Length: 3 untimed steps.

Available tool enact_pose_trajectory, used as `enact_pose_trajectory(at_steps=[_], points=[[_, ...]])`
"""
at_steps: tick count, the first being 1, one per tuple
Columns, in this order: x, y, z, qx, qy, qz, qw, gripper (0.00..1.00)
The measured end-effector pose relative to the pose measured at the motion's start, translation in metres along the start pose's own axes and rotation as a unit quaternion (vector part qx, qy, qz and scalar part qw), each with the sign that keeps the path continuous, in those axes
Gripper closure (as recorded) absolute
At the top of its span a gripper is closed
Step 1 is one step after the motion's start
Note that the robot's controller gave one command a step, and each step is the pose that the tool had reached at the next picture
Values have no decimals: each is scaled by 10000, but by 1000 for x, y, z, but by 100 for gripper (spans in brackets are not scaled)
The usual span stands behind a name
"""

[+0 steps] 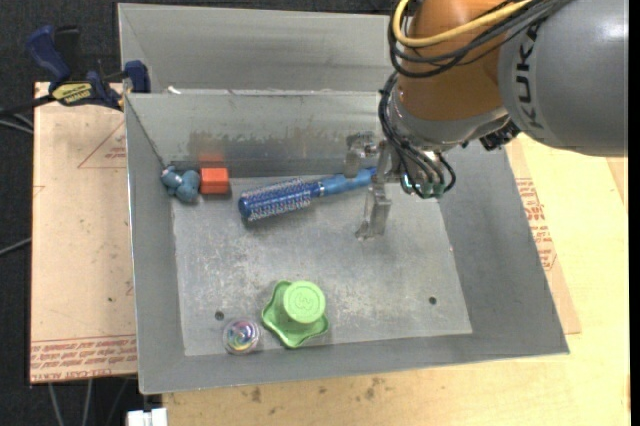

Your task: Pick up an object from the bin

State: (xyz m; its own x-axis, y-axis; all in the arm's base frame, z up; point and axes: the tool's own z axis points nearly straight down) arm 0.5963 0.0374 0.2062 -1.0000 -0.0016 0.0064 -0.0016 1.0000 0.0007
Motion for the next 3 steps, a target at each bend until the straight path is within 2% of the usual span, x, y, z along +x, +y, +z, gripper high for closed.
enact_pose_trajectory(at_steps=[1,2,3], points=[[-50,11,134,5,-85,-1054,9944,0],[-34,9,105,11,-49,-2616,9652,0],[-54,7,105,1,-57,-1990,9800,0]])
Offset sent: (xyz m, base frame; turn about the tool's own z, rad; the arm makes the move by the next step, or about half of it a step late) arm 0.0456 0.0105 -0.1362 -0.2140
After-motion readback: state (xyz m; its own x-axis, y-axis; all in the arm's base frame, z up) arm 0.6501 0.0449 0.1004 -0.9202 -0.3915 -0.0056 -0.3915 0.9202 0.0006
